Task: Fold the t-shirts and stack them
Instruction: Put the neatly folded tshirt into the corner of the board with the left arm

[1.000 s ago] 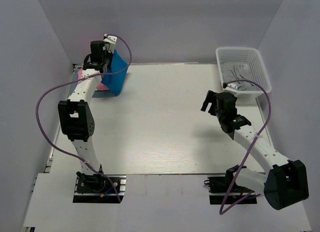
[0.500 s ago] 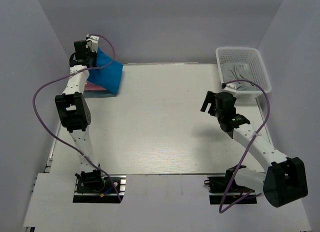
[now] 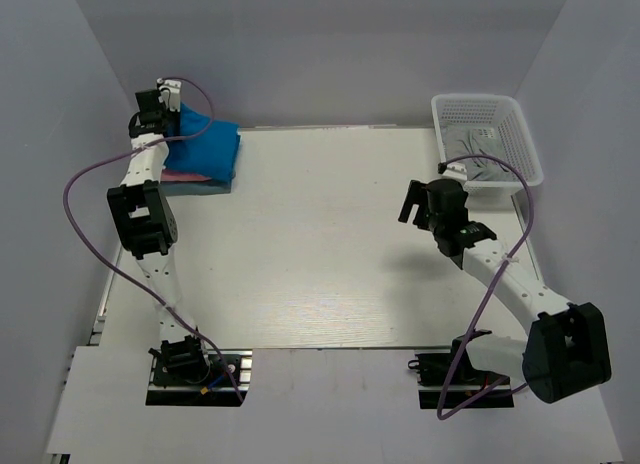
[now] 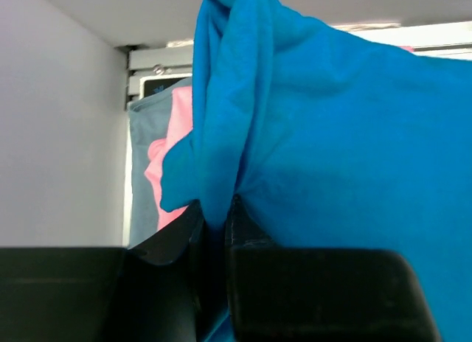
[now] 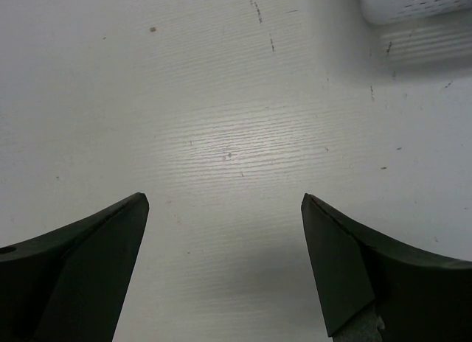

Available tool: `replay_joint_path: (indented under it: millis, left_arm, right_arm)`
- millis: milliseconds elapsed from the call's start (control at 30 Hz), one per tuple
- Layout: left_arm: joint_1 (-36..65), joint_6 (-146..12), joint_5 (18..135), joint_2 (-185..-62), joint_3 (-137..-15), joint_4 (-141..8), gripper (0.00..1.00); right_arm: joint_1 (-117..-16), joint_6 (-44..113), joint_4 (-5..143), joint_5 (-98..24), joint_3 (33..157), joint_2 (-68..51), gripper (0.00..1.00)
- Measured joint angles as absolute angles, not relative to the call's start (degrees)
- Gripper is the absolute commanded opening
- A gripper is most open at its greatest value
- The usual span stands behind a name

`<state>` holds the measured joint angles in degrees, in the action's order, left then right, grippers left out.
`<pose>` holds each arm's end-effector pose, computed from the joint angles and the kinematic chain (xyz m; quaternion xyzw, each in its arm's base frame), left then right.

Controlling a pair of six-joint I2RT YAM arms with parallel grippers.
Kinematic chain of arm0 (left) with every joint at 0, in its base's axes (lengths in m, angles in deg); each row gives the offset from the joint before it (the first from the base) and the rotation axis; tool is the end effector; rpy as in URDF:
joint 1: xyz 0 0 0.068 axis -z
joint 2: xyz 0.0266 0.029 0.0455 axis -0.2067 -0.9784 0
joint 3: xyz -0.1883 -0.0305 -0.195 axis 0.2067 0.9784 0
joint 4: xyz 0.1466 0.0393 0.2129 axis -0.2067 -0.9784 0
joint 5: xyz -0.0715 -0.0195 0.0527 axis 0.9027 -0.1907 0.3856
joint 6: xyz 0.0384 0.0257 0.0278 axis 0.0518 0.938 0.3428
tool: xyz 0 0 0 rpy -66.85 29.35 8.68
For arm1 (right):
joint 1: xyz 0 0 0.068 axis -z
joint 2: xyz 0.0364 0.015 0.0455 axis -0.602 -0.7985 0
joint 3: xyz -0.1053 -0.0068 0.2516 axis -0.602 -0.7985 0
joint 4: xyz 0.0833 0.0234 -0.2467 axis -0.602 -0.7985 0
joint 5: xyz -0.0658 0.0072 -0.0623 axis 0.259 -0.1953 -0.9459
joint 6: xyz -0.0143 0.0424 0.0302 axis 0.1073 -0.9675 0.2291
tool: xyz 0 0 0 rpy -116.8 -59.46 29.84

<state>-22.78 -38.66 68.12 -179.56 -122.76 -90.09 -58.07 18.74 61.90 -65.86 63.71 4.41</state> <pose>0.5297 0.1016 0.2516 0.0473 0.8825 0.1133 0.4539 0.2484 0.0821 0.2595 0.1009 0.8550 0.0345 0.5076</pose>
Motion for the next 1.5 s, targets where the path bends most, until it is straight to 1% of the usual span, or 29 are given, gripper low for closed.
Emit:
replay_joint_path:
  millis: [200, 533, 567, 600, 633, 733, 767, 800, 833, 867, 900, 933, 1100, 1300, 1400, 1500]
  left_arm:
    - [-24.23, -40.17, 66.56, -180.74, -123.33, -89.37, 0.00]
    - [-25.12, -44.02, 63.70, -180.92, -122.84, -88.02, 0.00]
    - [-25.23, -44.41, 63.61, -180.74, -122.54, -87.93, 0.08]
    - [-25.27, -45.09, 63.13, -180.61, -122.30, -87.99, 0.11]
    - [-25.32, -45.88, 62.48, -180.50, -122.17, -88.15, 0.13]
    - [-25.36, -48.32, 59.68, -179.91, -121.23, -88.19, 0.13]
    - [-25.38, -49.02, 58.48, -179.85, -121.07, -88.28, 0.10]
    - [-25.41, -49.72, 57.06, -179.82, -121.01, -88.58, 0.11]
    - [-25.45, -50.62, 55.70, -179.82, -120.94, -89.04, 0.16]
    - [-25.51, -51.69, 54.46, -179.82, -120.94, -89.94, 0.29]
    - [-25.62, -52.41, 53.73, -179.82, -120.97, -90.97, 0.91]
    - [-25.76, -52.89, 53.23, -179.82, -121.10, -92.23, 1.00]
    - [-26.48, -57.29, 48.82, -180.39, -125.31, -98.66, 1.00]
    - [-26.65, -60.24, 46.15, -179.02, -128.40, -101.39, 1.00]
    - [-26.24, -61.31, 48.97, -176.44, -128.13, -102.97, 1.00]
    - [-25.58, -62.99, 54.81, -170.97, -125.38, -103.67, 1.00]
  right_arm:
    - [-58.07, 19.16, 61.16, -64.53, 65.46, 1.85, 0.90]
    - [-58.07, 19.16, 60.20, -63.77, 65.48, 1.46, 0.90]
    - [-58.07, 19.16, 60.20, -63.74, 65.48, 1.46, 0.90]
    - [-58.07, 19.16, 60.20, -63.72, 65.48, 1.46, 0.90]
    - [-58.07, 19.16, 60.20, -63.72, 65.48, 1.46, 0.90]
    - [-58.07, 19.16, 60.22, -63.70, 65.48, 1.46, 0.90]
    - [-58.07, 19.16, 60.20, -63.70, 65.48, 1.46, 0.90]
    - [-58.07, 19.16, 60.20, -63.70, 65.48, 1.46, 0.90]
    - [-58.07, 19.16, 60.20, -63.72, 65.48, 1.46, 0.90]
    - [-58.07, 19.13, 60.20, -63.72, 65.48, 1.46, 0.90]
    - [-58.07, 19.13, 60.18, -63.68, 65.48, 1.46, 0.90]
    - [-58.07, 19.11, 60.20, -63.55, 65.48, 1.46, 0.90]
    - [-58.07, 19.11, 60.16, -62.63, 65.48, 1.96, 0.90]
    - [-58.07, 19.11, 60.07, -61.84, 65.42, 5.17, 0.90]
    - [-58.07, 19.11, 60.18, -61.34, 65.28, 7.14, 0.90]
    - [-58.07, 19.07, 60.24, -60.38, 65.18, 8.32, 0.90]
